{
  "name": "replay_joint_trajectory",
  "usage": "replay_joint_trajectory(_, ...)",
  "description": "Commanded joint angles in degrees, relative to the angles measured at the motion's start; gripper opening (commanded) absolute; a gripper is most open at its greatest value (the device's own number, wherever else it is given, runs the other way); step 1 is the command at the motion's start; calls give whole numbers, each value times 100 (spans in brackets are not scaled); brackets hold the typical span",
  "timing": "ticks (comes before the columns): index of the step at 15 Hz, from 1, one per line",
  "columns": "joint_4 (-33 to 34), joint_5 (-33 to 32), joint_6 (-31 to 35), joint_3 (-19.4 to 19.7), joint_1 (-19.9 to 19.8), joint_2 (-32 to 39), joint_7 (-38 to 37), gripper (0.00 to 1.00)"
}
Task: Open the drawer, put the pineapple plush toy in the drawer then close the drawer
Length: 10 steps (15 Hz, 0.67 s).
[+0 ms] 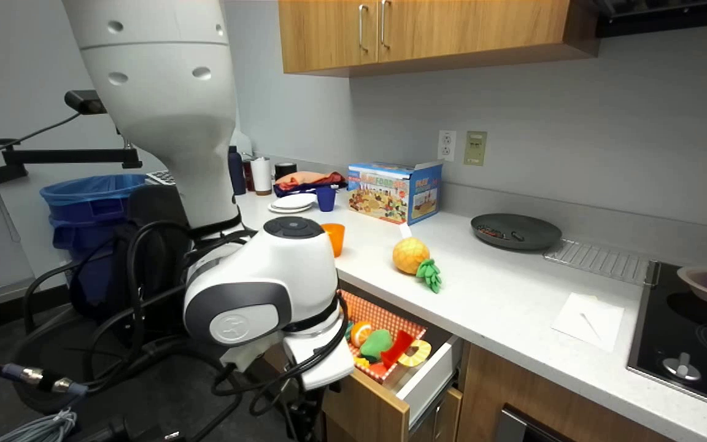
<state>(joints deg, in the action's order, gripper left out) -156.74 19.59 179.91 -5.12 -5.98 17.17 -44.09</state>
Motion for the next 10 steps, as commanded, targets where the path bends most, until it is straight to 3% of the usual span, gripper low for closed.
replay_joint_trajectory(1, -243, -821, -944, 920, 445, -1372, 658, 100)
replay_joint_trajectory(3, -70, -1687, -1612, 1277, 526, -1852, 705, 100)
replay_joint_trajectory(5, 213, -2158, -2343, 1163, 391, -2377, 904, 100)
replay_joint_trajectory(7, 636, -2234, -3094, 923, 315, -2685, 1289, 100)
replay_joint_trajectory(10, 1332, -1839, -3634, 809, 414, -2640, 2329, 100)
